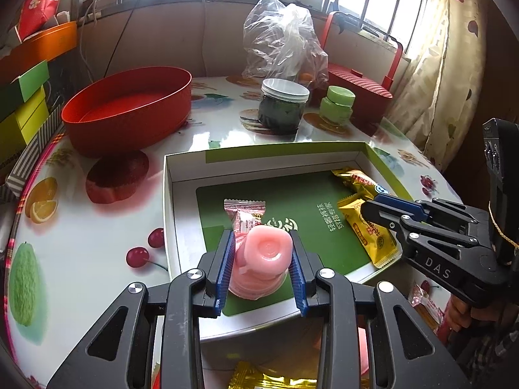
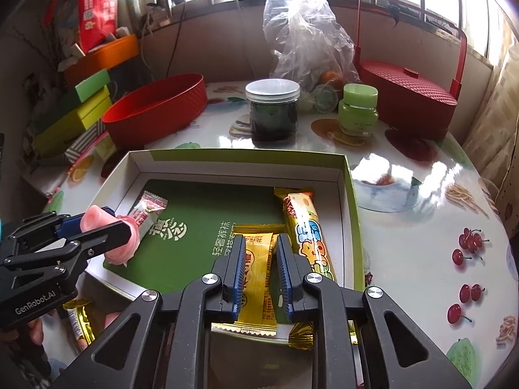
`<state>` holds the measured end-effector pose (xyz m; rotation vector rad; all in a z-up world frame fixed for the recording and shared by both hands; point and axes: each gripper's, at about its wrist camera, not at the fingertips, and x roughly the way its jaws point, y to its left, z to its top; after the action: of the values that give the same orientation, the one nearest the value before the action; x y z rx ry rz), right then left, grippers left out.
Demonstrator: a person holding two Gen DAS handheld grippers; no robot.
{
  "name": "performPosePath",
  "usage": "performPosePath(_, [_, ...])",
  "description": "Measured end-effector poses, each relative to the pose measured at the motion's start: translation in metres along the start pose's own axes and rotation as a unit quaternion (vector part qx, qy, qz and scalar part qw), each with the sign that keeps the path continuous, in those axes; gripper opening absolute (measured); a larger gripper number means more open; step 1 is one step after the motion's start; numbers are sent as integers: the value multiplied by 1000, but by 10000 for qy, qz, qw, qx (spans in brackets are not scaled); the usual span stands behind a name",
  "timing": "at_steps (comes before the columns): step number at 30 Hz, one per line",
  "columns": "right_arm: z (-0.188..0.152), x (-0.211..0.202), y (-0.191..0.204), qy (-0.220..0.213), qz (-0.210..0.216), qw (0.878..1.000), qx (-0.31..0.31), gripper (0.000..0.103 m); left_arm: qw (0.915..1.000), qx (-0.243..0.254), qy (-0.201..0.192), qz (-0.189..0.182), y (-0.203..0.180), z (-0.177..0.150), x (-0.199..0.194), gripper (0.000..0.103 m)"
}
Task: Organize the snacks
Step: 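Carry the jelly cup and gold pack into the green box and release both, then move both open tools back over the snack pile on the table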
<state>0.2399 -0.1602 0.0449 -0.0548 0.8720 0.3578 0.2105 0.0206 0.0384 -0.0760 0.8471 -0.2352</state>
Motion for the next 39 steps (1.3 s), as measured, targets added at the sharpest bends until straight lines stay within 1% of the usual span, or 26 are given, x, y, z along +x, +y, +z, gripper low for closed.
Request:
performPosePath(7, [1, 1, -1, -27, 77, 10000, 52, 19, 10000, -43, -12, -77, 1, 0, -1, 33])
performPosePath(12, [-1, -2, 0, -62, 111, 9999, 41, 24, 9999, -45, -6, -104, 0, -2, -3, 34])
performPosePath(18, [-4, -9, -2, -138, 101, 9998, 131, 29, 9999, -48, -81, -119, -2, -4, -10, 37])
performPosePath(21, [-6, -14, -3, -161, 135, 9996, 199, 30, 9998, -46, -96, -146, -3, -6, -13, 43])
performPosePath(26, [-11, -23, 0, -226, 133, 9994, 207, 33, 9997, -47, -149, -167, -4, -11, -22, 43])
performPosePath(37, [-24, -47, 7, -394, 210, 9986, 272, 38, 9992, 104, -375, 4, -10, -28, -49, 44])
performPosePath(39, [-26, -50, 8, -422, 210, 9985, 264, 39, 9992, 105, -397, -18, -10, -31, -54, 44])
